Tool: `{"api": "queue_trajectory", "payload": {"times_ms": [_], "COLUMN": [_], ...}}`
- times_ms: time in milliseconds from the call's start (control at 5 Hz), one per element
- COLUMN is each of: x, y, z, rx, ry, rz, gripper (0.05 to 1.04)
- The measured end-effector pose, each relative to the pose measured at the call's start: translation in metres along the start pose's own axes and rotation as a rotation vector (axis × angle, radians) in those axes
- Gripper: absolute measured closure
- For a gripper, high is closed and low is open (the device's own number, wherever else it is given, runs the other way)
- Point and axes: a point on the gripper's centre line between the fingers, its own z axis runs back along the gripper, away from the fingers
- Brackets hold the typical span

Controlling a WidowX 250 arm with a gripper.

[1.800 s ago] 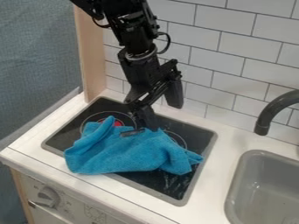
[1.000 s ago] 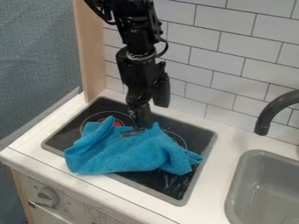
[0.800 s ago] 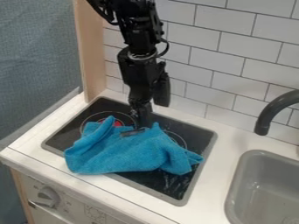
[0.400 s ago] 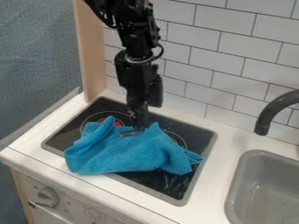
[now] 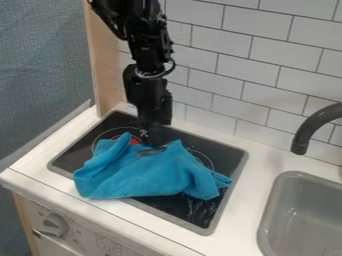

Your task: Unfold the cloth from the top to the bottom

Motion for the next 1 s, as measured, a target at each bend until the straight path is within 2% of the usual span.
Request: {"api": "queue_trajectory", "payload": {"times_ms": [400,800,1000], "x": [0.004,-0.002,-0.002], "y": [0.000,0.009,0.010], "z": [-0.014,-0.031,-0.034], "rx": [0.055,0.120,0.131], "ry": [-0.012,0.030,0.035], "rz": [0.038,0.025,0.012], "gripper": [0.084,0.084,0.141]}}
